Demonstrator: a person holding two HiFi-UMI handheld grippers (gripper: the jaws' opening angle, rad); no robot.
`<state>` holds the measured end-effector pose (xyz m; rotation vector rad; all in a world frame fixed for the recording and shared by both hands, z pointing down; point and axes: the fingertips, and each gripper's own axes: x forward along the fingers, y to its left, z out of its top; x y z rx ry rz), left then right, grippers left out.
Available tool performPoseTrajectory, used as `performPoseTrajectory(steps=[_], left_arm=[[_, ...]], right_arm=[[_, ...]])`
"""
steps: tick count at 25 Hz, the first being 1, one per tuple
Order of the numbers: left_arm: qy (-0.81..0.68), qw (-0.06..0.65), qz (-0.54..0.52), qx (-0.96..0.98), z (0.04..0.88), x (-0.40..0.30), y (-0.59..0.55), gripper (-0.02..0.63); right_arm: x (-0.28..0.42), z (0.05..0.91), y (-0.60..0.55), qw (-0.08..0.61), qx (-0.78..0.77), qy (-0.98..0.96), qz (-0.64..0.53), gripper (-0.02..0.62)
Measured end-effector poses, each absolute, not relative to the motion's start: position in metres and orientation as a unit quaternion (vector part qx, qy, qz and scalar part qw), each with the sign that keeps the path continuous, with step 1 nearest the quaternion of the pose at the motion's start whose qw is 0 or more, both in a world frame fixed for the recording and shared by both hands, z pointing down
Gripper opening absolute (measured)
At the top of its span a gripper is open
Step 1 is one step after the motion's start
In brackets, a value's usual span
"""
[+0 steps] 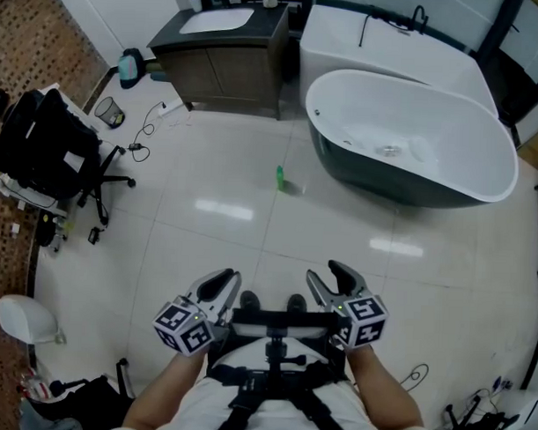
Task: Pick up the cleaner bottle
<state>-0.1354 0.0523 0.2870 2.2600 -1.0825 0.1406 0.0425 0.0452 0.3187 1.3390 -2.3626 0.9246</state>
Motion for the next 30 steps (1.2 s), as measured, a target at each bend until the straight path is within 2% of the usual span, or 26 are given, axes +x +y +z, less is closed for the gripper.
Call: performPoseTrajectory(steps=[7, 19, 30], left_arm=[[-0.381, 0.319, 0.059, 0.866, 0.292, -0.159, 0.021, 0.095], [-0.311, 0.315, 0.078, 0.893, 0.294, -0.253, -0.036, 0.095], [-0.271, 0.319, 0.078, 0.905, 0.297, -0.264, -0.048, 0.095]], right_arm=[[0.013, 0.328, 0.027, 0.141, 0.483, -0.801, 0.326, 0.244], [-0.087, 0.326, -0.004, 0.122, 0.538, -0.767, 0.328, 0.244], [-0.105, 0.323, -0.005, 0.121, 0.566, -0.746, 0.329, 0.244]])
